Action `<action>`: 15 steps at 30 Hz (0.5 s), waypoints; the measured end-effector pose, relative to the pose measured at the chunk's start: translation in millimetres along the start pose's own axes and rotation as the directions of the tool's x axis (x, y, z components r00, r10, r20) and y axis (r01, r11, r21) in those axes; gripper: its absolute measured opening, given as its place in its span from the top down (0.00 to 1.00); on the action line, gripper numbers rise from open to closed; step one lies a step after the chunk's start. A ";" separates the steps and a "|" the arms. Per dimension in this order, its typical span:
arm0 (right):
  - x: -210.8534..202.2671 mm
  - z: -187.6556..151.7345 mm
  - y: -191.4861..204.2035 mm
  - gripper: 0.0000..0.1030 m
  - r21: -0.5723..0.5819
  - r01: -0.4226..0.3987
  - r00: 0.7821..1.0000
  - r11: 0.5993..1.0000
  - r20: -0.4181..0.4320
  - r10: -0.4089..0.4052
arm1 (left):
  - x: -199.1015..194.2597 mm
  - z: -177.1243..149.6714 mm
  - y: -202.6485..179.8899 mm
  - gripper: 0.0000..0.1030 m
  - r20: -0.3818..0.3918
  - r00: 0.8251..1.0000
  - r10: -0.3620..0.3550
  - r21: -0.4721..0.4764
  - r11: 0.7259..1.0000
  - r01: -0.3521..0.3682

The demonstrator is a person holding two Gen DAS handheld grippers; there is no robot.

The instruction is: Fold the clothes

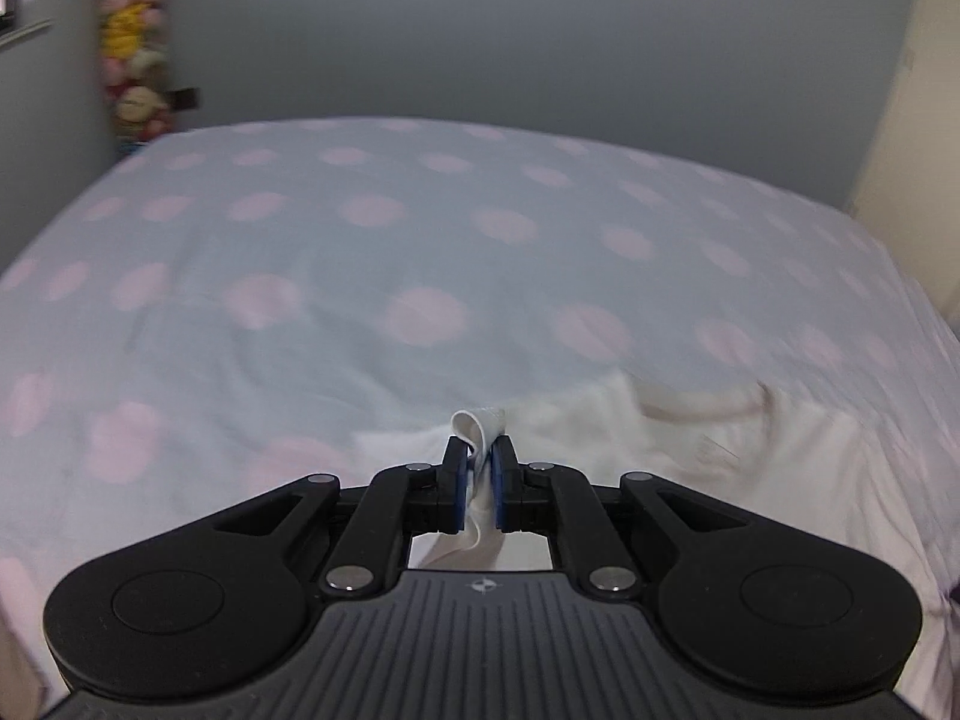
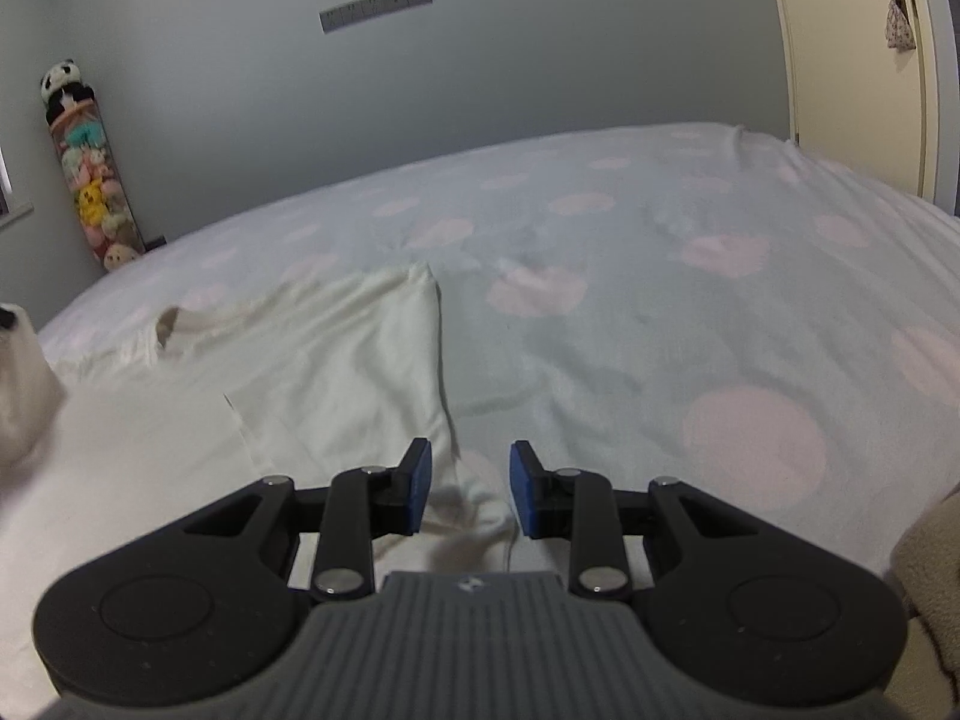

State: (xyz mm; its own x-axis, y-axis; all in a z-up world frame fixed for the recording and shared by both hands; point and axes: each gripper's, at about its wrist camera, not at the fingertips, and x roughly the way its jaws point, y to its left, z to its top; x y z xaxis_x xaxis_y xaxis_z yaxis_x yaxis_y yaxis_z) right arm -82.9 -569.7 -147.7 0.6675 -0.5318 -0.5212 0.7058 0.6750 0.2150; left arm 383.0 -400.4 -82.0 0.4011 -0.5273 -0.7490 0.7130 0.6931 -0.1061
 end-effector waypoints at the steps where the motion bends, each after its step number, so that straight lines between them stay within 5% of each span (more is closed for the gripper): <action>1: -1.9 1.1 -0.1 0.69 0.003 -0.005 1.000 1.000 0.005 0.005 | 6.6 -3.8 -6.0 0.94 -0.029 0.999 -0.022 0.007 1.000 0.023; 4: -5.8 4.2 -0.8 0.69 0.012 -0.017 1.000 1.000 0.017 0.017 | 21.2 -15.2 -19.0 0.91 -0.113 0.989 -0.096 0.008 0.995 0.098; 7: -4.5 4.9 -2.2 0.69 0.022 -0.026 1.000 0.999 0.016 0.026 | 20.9 -24.7 -26.7 0.72 -0.138 0.979 -0.150 0.027 0.987 0.155; 9: -3.1 4.4 -2.7 0.69 0.027 -0.031 0.999 0.999 0.012 0.031 | 13.1 -29.0 -19.0 0.60 -0.123 0.985 -0.122 0.025 0.992 0.126; 15: -2.4 3.9 -2.0 0.69 0.034 -0.043 0.999 0.999 0.007 0.042 | -11.3 -45.4 11.0 0.56 -0.082 0.997 -0.010 0.038 0.999 0.013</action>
State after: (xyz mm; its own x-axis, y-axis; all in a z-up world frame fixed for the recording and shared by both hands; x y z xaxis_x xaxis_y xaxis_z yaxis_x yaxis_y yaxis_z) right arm -84.9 -571.7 -143.6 0.6983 -0.5061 -0.5062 0.6844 0.6793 0.2650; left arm 360.2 -364.5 -104.4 0.3454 -0.4920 -0.7991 0.7396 0.6668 -0.0910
